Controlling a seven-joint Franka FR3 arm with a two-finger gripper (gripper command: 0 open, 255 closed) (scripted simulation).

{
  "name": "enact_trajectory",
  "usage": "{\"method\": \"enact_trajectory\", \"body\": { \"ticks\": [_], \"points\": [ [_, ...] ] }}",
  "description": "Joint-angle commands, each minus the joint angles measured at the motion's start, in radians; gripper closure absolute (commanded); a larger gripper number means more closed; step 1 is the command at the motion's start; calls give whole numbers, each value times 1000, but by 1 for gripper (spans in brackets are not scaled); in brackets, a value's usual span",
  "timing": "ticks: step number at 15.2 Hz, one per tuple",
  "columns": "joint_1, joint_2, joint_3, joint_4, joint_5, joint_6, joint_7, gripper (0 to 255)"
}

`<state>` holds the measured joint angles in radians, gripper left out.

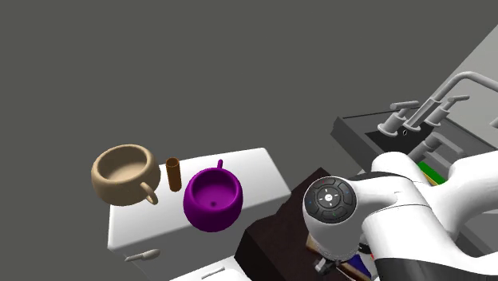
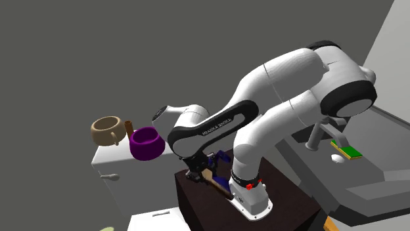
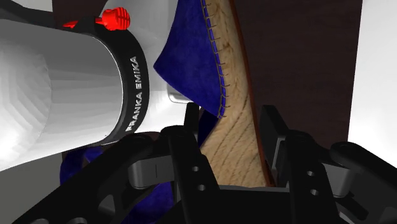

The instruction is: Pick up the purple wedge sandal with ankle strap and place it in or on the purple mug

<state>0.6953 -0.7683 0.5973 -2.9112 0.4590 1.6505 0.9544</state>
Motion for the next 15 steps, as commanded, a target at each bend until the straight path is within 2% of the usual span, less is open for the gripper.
{"method": "enact_trajectory", "body": {
  "ticks": [1, 15],
  "points": [
    [3, -23, -14, 16, -10, -39, 3, 255],
    [-2, -121, -110, 149, -88, -269, 15, 255]
  ]
}}
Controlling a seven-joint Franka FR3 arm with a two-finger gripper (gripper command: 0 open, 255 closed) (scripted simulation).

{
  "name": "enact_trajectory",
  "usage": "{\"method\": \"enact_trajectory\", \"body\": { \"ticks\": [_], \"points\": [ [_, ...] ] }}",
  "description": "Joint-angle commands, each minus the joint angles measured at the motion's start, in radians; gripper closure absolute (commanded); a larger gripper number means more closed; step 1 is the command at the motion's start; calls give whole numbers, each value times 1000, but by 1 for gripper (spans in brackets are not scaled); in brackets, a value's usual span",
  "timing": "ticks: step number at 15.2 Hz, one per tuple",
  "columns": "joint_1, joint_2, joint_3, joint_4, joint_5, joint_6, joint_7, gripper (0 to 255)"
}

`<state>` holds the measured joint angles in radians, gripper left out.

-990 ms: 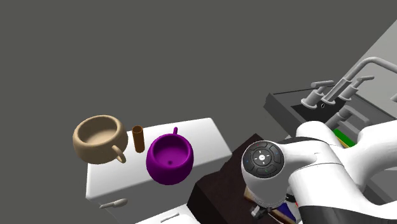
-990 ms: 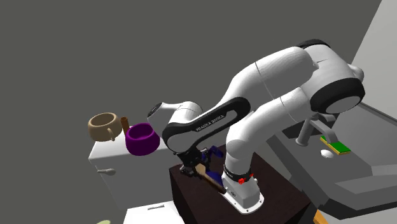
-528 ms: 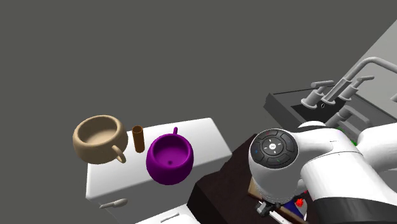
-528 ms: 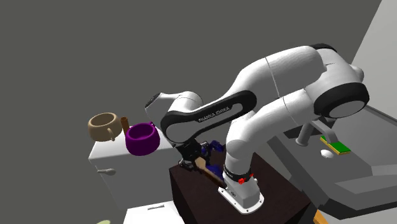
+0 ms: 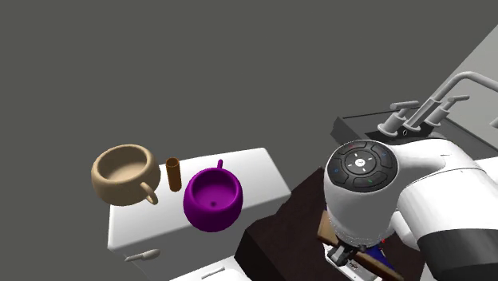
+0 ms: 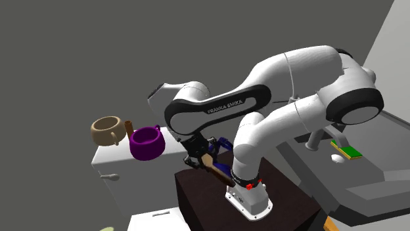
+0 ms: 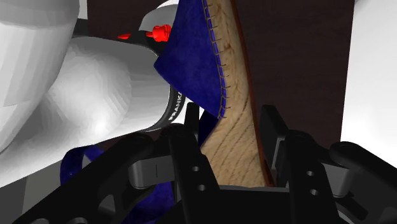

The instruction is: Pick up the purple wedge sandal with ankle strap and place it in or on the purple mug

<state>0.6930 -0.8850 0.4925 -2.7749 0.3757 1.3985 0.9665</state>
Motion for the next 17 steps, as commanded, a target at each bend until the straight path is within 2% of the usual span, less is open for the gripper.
{"method": "enact_trajectory", "body": {
  "ticks": [1, 17],
  "points": [
    [-1, -8, -11, 24, -9, -32, 3, 255],
    [-18, -21, -90, 223, -76, -244, 17, 255]
  ]
}}
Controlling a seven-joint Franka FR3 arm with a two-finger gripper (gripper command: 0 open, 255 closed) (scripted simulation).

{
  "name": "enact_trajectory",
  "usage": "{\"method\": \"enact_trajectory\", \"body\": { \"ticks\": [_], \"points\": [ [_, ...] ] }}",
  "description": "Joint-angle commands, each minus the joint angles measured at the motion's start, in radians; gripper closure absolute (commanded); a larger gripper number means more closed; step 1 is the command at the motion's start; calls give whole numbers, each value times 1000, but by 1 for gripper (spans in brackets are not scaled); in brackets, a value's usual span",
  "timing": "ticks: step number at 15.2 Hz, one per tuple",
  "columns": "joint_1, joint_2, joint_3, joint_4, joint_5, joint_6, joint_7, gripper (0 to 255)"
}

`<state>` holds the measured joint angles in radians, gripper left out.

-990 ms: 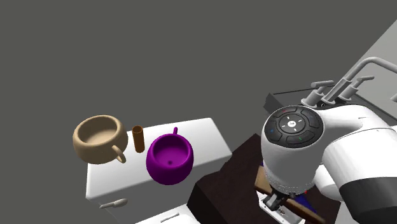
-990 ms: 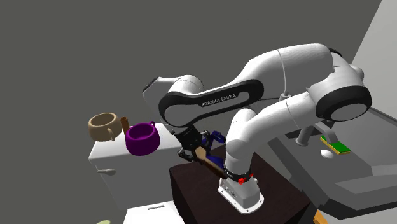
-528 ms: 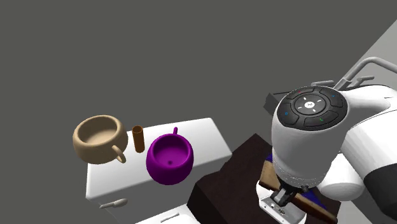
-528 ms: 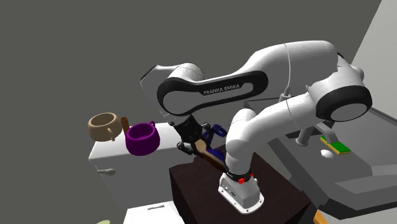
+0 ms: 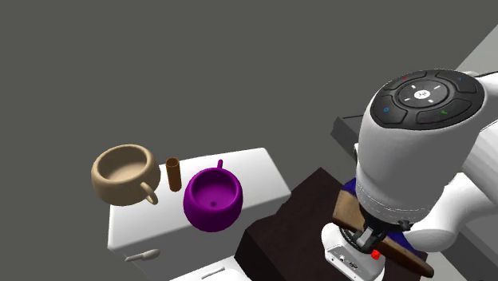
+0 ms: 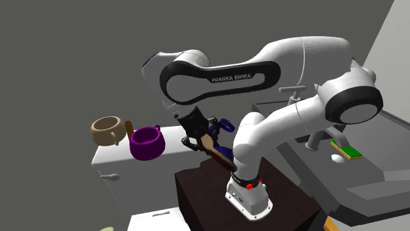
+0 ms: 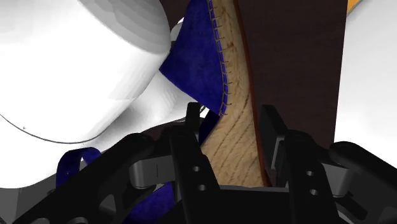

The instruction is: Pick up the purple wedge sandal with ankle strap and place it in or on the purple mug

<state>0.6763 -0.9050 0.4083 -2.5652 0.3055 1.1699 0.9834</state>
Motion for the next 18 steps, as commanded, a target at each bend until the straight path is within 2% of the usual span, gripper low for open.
{"method": "enact_trajectory", "body": {
  "ticks": [1, 4, 11, 18],
  "points": [
    [-2, 1, -10, 27, -9, -28, 1, 255],
    [-4, 6, -19, 61, -17, -57, 4, 255],
    [-95, 289, -13, 224, -108, 61, -30, 255],
    [-162, 573, 3, 445, -198, 116, -21, 255]
  ]
}}
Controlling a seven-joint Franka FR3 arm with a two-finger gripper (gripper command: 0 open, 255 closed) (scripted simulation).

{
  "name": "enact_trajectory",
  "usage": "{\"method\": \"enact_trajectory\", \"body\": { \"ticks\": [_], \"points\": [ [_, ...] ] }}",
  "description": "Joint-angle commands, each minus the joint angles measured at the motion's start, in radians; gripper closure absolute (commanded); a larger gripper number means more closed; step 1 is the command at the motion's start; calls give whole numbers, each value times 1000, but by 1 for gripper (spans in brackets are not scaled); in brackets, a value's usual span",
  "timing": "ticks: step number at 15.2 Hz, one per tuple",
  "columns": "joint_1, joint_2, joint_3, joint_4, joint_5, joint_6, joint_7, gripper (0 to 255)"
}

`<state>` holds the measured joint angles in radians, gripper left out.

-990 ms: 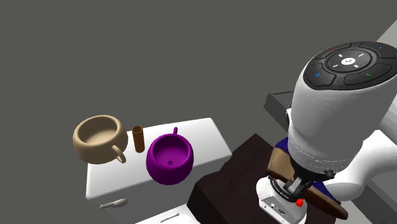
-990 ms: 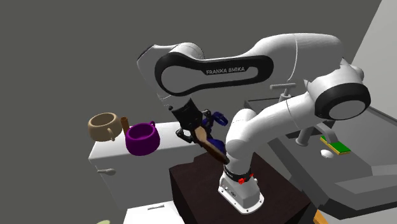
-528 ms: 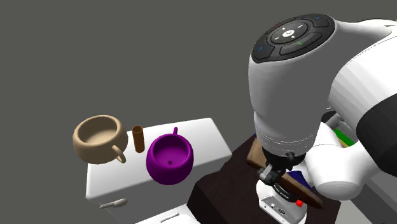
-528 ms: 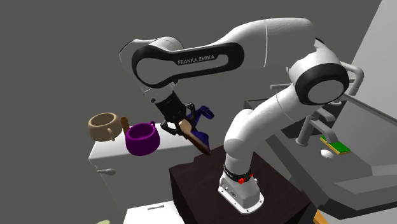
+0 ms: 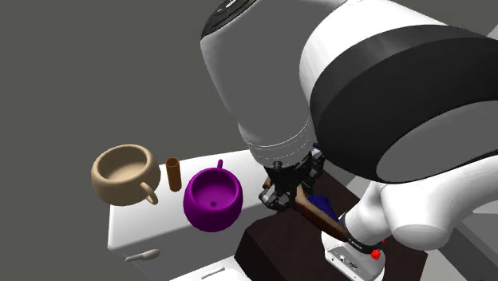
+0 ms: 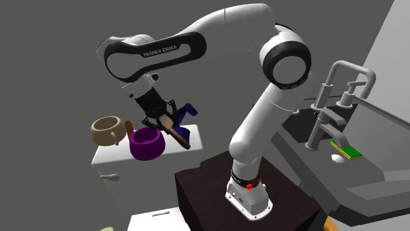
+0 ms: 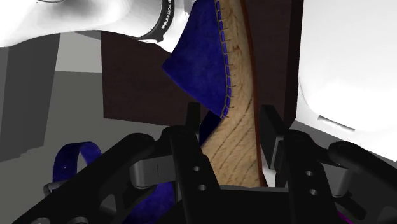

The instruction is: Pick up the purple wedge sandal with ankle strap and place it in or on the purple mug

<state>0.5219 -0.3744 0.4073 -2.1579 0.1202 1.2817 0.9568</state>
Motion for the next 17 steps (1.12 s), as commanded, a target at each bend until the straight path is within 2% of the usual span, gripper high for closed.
{"method": "enact_trajectory", "body": {
  "ticks": [1, 9, 16, 17],
  "points": [
    [-15, 83, 7, 74, -26, 6, 9, 255],
    [-37, 420, 21, 418, -143, -28, 50, 255],
    [9, 745, 15, 837, -260, -148, 76, 255],
    [8, 743, 14, 820, -259, -134, 76, 255]
  ]
}}
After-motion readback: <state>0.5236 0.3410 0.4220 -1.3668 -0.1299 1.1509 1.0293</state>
